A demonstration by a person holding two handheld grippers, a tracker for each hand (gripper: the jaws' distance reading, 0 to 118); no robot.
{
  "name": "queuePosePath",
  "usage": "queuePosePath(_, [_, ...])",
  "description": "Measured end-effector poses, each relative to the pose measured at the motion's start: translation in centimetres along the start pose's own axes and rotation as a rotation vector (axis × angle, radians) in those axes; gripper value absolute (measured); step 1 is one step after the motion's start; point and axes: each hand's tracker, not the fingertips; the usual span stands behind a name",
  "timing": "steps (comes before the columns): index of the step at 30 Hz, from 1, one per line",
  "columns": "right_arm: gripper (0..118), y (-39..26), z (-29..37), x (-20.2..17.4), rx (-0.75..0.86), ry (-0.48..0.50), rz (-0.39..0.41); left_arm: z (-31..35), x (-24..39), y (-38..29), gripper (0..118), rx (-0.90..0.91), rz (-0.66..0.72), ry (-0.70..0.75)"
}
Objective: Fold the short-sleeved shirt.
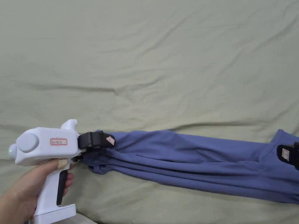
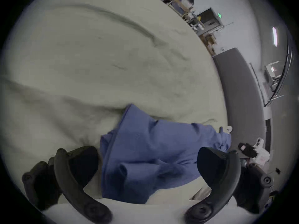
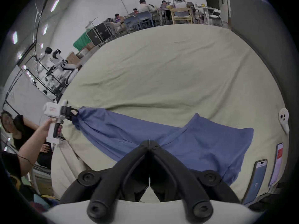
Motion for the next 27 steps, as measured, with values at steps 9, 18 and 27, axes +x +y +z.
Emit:
queuePosePath(9, [2, -0.1, -1.4, 0.2, -0.003, 0.094, -0.075, -1.8, 1.2, -2.5, 118, -0.014, 0.050, -0.219])
queuePosePath(18, [2, 0.3, -0.4, -0.9, 0.007, 0.085, -0.046, 0.7, 2.0, -3.1, 5, 0.014, 0.154, -0.357])
queuePosePath(27, [2, 1.3, 0.2, -2.3, 0.026, 0.078, -0.023, 10.5, -5.4, 1.5, 5, 0.188, 0.140, -0.200])
